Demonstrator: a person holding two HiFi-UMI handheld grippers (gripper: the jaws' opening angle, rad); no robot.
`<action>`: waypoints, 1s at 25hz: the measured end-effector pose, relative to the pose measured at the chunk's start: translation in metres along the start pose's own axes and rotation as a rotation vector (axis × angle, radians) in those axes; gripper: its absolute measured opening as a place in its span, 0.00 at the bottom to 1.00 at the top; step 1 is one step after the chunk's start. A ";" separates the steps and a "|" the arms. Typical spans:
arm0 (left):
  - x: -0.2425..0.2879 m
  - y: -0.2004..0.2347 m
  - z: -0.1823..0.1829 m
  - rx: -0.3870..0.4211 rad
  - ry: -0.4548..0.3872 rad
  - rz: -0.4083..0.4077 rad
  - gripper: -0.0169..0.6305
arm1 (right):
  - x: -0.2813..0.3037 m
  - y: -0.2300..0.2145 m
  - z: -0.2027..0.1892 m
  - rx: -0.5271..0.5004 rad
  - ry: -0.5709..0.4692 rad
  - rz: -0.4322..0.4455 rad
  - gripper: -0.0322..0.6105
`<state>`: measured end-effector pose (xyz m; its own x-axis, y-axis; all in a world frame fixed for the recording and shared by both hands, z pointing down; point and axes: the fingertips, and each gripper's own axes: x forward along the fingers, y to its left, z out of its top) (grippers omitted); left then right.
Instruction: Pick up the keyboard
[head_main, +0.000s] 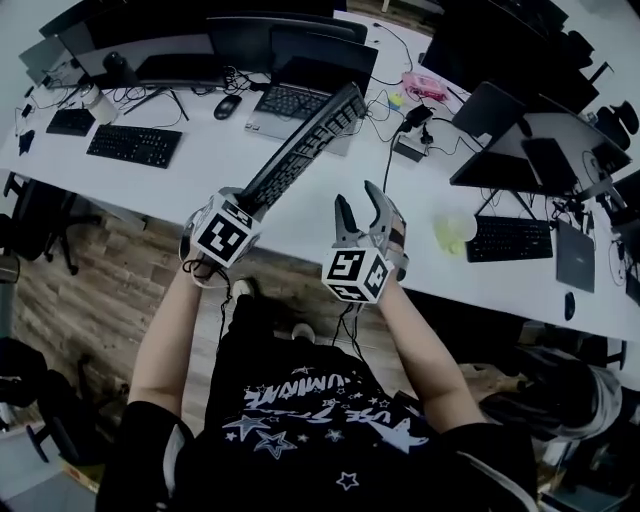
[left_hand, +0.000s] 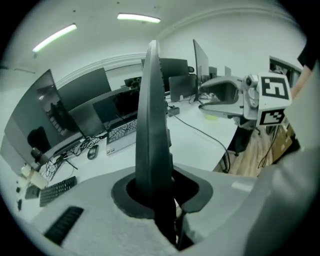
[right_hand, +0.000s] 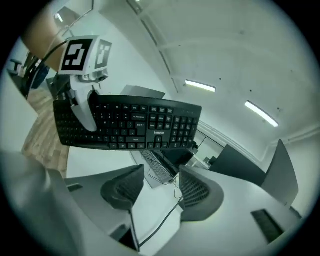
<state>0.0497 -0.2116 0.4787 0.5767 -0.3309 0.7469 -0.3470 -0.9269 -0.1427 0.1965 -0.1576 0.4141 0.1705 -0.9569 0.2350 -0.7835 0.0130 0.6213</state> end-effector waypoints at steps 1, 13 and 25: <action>-0.006 -0.004 0.004 -0.036 -0.031 0.005 0.16 | -0.003 -0.004 -0.001 0.037 -0.005 -0.003 0.38; -0.036 -0.024 0.017 -0.284 -0.273 0.025 0.16 | -0.013 -0.021 -0.030 0.286 0.005 -0.023 0.06; -0.092 -0.060 -0.066 -0.396 -0.309 0.062 0.16 | -0.034 0.029 -0.006 0.348 -0.016 0.039 0.06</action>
<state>-0.0314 -0.1137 0.4611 0.7174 -0.4753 0.5093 -0.6068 -0.7855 0.1218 0.1710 -0.1226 0.4284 0.1292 -0.9622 0.2397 -0.9465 -0.0476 0.3193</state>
